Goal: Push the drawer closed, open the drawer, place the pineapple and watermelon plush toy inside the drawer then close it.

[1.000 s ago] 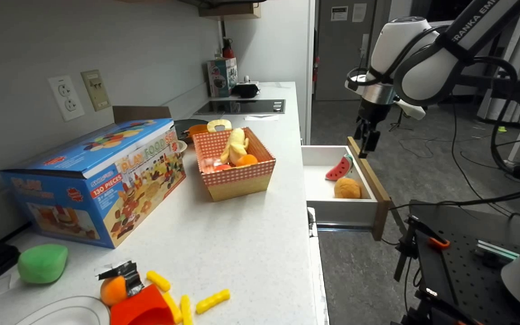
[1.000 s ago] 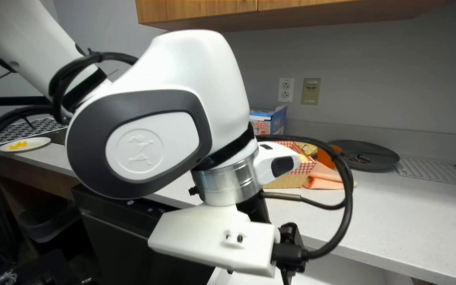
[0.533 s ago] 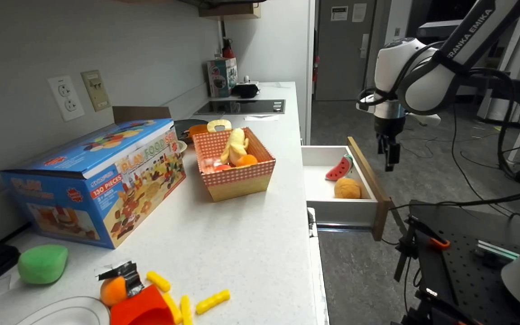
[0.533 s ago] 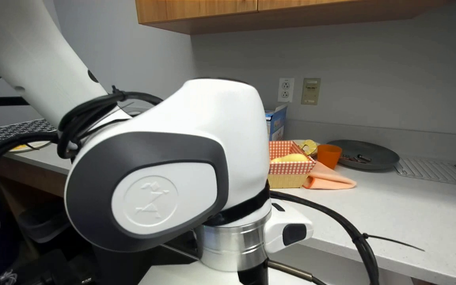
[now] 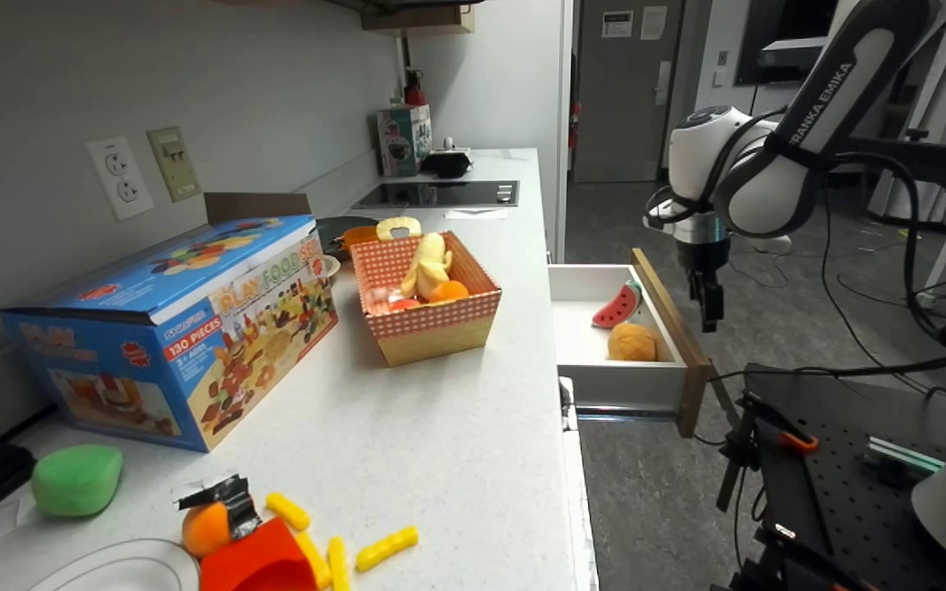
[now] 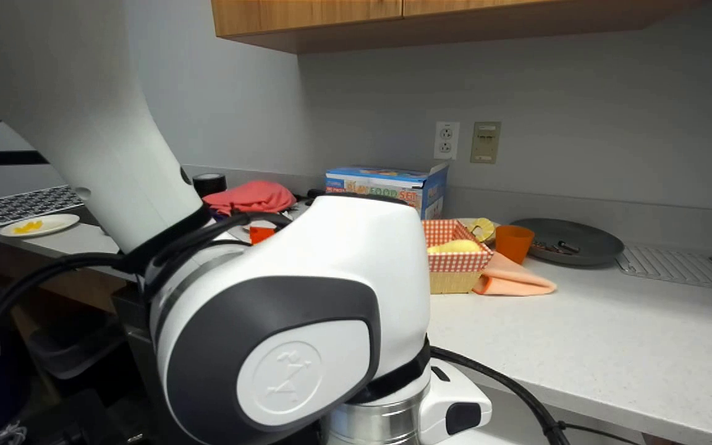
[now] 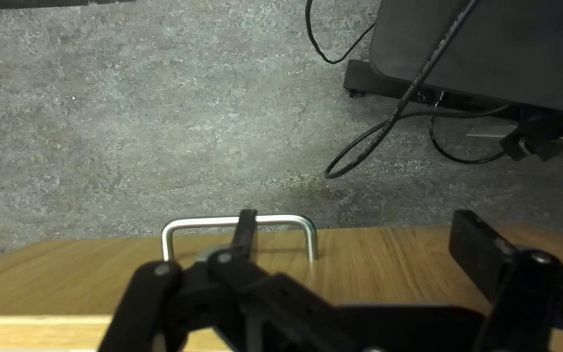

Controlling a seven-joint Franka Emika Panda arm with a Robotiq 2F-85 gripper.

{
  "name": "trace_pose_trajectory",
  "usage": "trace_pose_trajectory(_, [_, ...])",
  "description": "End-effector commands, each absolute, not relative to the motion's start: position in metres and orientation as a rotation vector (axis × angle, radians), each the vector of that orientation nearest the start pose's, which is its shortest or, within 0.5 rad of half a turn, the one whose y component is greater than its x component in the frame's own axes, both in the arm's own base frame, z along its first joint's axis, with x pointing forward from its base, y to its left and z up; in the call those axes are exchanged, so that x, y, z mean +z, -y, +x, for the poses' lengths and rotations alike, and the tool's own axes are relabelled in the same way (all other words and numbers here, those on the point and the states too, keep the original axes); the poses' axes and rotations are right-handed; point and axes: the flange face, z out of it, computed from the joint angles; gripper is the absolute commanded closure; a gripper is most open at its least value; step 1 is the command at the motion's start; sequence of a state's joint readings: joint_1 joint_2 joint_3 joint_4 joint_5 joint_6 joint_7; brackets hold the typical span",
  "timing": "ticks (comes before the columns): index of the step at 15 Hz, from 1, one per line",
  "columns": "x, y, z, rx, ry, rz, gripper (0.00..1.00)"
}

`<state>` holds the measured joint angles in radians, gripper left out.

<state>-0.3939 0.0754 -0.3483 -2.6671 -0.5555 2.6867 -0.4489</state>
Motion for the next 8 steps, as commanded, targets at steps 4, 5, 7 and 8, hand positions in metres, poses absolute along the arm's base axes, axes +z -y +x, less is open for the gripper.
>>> trace_pose_trajectory(4, [0.180, 0.263, 0.335, 0.203, 0.318, -3.285, 0.00])
trace_pose_trajectory(5, [0.178, 0.261, 0.339, 0.178, 0.309, -3.281, 0.00])
trace_pose_trajectory(7, [0.180, 0.255, 0.350, 0.110, 0.289, -3.280, 0.00])
trace_pose_trajectory(8, [0.180, 0.251, 0.356, 0.074, 0.283, -3.277, 0.00])
